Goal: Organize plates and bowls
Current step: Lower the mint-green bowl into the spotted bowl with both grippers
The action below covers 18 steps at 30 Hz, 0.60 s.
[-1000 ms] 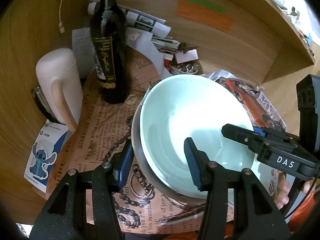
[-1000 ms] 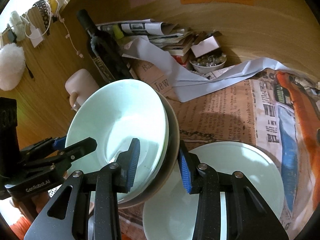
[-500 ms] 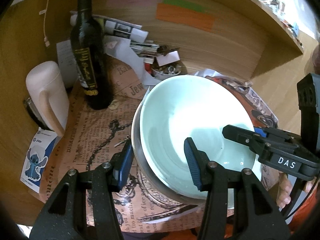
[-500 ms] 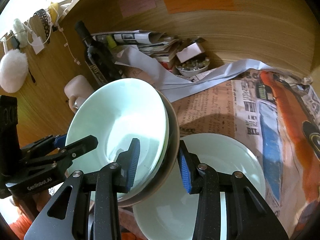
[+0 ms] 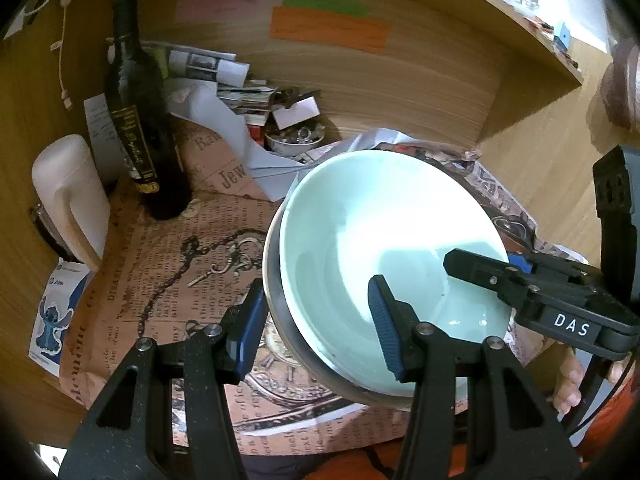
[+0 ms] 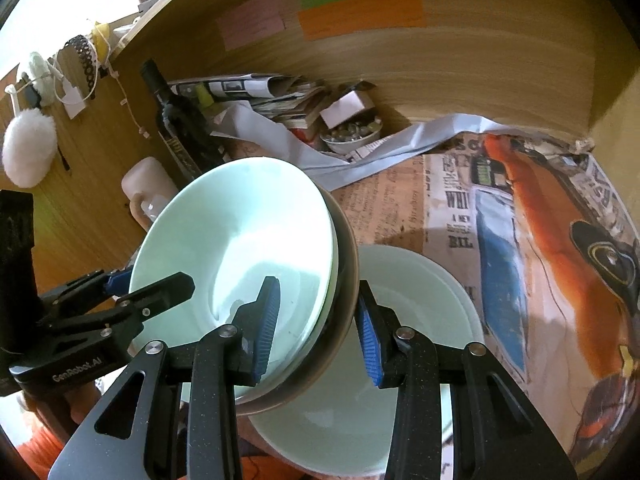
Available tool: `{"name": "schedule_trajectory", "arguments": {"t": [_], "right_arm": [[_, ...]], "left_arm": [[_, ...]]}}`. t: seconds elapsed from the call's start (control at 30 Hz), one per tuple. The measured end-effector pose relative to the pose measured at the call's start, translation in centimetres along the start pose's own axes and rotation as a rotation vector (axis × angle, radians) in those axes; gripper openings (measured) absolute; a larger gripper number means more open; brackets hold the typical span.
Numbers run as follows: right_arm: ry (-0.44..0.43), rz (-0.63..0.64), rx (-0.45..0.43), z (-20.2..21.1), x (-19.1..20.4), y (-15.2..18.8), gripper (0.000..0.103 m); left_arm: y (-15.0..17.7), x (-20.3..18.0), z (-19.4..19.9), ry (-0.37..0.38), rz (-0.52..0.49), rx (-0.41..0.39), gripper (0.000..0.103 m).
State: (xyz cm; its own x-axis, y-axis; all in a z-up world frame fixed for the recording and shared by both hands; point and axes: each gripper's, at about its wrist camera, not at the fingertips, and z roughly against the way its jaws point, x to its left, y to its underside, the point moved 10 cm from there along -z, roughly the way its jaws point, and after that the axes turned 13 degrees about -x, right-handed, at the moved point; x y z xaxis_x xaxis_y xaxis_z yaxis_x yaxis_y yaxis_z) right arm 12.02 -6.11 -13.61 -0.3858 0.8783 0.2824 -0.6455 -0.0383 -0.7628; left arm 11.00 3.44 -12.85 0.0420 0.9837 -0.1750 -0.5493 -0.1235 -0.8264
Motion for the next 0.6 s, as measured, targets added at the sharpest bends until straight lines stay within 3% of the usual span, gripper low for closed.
{"name": "schedule_trajectory", "arguments": {"t": [0.6], "right_arm": [[0.054,-0.034,0.022,2.4,-3.7,2.2,0.034]], "left_arm": [[2.1,-3.8,-0.9,0.050,-0.017,0.034,0.050]]}}
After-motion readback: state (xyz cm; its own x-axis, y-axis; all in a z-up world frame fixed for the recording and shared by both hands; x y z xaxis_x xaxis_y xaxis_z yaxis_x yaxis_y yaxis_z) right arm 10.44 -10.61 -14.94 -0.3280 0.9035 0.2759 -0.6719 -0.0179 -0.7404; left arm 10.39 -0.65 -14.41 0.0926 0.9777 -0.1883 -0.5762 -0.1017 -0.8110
